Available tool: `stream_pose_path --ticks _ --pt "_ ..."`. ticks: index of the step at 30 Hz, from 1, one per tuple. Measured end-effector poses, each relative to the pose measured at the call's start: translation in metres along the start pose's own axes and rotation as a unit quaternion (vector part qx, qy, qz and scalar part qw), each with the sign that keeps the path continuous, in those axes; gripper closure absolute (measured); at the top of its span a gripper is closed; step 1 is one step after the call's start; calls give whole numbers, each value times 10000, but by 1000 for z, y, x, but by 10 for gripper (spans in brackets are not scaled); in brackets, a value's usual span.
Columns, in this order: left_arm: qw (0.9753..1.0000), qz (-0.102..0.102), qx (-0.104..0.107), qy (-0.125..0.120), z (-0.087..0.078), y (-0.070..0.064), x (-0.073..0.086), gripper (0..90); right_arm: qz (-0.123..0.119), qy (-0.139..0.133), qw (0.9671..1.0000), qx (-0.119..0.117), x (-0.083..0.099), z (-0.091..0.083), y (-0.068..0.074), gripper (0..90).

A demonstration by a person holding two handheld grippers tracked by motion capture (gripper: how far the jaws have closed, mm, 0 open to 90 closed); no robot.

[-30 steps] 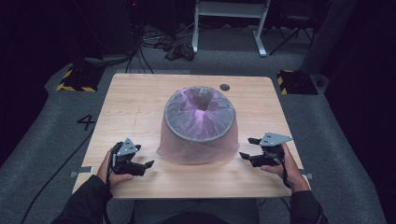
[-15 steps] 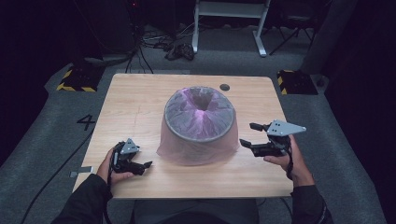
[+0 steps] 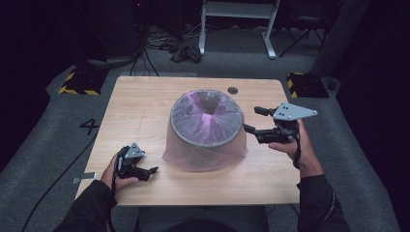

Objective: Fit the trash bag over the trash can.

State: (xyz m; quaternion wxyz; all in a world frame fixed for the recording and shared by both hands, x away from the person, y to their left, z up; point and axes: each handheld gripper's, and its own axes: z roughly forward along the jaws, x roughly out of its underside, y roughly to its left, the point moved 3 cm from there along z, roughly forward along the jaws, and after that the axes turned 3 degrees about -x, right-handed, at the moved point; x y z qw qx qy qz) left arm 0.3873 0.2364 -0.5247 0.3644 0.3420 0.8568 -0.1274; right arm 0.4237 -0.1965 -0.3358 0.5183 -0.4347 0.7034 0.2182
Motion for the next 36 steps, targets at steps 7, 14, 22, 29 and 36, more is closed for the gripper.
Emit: stream_pose_path --ticks 7,14,22,29,36 --pt "10000 13 16 -9 1 0 -1 148 -128 -9 9999 -82 -22 14 3 287" --pt "10000 1 35 -6 1 0 -1 147 -185 87 9996 -188 -38 38 6 288" --pt "10000 1 36 -7 1 0 -1 147 -194 321 9988 -324 -48 63 6 287" --pt "10000 3 38 -3 1 0 -1 146 -293 632 9971 -309 -57 86 9 301" --pt "10000 4 38 -4 1 0 -1 146 -509 1213 9908 -326 -60 112 13 305"
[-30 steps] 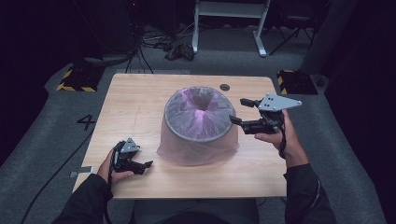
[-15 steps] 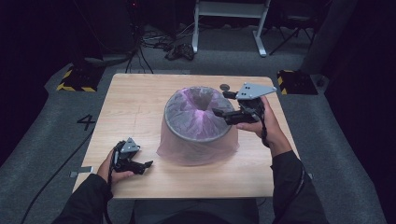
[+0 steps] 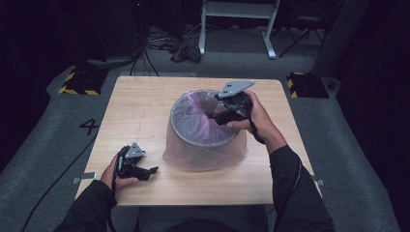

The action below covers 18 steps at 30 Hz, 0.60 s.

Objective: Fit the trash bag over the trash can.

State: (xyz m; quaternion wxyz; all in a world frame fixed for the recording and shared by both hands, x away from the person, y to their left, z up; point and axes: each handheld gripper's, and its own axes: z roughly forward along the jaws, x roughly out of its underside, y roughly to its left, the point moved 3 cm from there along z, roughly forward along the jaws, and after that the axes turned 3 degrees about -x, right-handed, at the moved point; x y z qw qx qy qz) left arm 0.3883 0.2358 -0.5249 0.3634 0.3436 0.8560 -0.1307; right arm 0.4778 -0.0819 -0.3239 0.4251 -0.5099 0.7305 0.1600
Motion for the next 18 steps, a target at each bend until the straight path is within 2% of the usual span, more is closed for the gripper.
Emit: stream_pose_path --ticks 5,9,15,18 --pt "10000 2 -1 0 0 0 0 146 -133 459 9988 -122 1 11 4 305" --pt "10000 0 -1 4 0 0 0 146 -243 835 9960 -214 6 17 5 305" --pt "10000 0 -2 2 0 0 0 146 -337 1407 9888 -365 10 22 6 301" --pt "10000 1 -1 1 0 0 0 146 -339 1687 9840 -459 12 24 6 303"
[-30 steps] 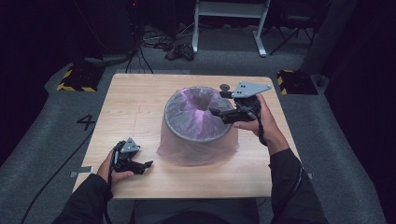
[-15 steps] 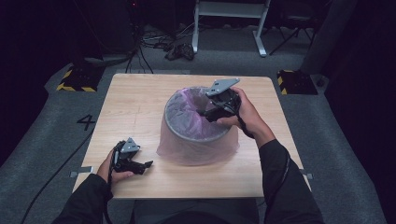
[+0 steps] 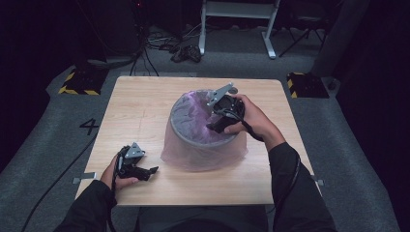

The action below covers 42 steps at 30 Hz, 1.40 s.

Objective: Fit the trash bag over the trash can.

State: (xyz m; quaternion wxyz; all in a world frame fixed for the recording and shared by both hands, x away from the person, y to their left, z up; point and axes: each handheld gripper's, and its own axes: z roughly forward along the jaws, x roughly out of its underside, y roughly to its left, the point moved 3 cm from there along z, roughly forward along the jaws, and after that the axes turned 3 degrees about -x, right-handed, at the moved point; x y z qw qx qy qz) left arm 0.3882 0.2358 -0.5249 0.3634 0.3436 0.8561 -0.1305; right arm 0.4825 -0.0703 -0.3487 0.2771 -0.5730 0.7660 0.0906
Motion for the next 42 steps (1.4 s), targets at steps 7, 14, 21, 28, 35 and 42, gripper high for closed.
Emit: stream_pose_path --ticks 7,14,21,28,35,42 --pt "10000 1 1 3 0 0 0 146 -42 476 9987 -157 3 9 -2 279" --pt "10000 1 -3 -3 0 0 0 146 -95 740 9969 -250 6 15 -3 278" --pt "10000 2 -3 -4 0 0 0 146 -185 934 9952 -239 6 18 -1 272" --pt "10000 2 1 4 0 0 0 146 -92 795 9965 -252 5 14 -1 258" --pt "10000 -1 1 -2 0 0 0 146 62 403 9991 -71 1 3 -2 251" --pt "10000 -1 1 -2 0 0 0 146 79 275 9996 -36 1 1 0 243"
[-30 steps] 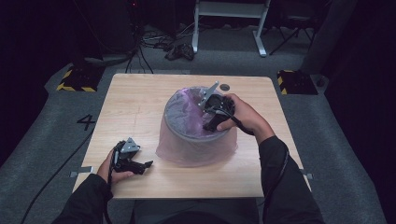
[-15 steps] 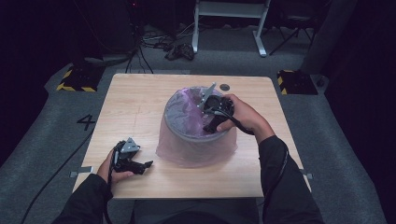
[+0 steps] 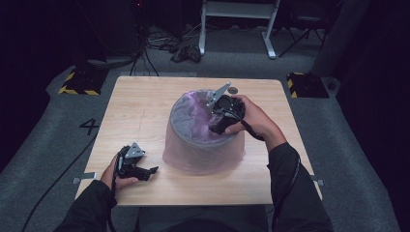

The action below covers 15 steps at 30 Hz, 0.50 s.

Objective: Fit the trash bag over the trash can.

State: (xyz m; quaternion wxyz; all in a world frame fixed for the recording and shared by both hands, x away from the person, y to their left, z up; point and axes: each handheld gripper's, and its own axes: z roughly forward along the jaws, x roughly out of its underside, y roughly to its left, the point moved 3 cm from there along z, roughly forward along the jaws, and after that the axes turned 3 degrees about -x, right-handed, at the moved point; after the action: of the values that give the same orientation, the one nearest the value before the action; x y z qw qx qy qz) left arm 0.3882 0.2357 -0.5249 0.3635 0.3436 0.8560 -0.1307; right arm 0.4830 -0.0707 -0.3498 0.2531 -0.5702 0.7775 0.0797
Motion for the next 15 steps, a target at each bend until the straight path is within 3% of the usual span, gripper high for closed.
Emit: stream_pose_path --ticks 6,15 --pt "10000 -2 -3 -1 0 0 0 146 -12 -84 10000 43 3 0 2 237" --pt "10000 -4 -5 -1 0 0 0 146 14 -551 9985 -3 7 -5 4 244"
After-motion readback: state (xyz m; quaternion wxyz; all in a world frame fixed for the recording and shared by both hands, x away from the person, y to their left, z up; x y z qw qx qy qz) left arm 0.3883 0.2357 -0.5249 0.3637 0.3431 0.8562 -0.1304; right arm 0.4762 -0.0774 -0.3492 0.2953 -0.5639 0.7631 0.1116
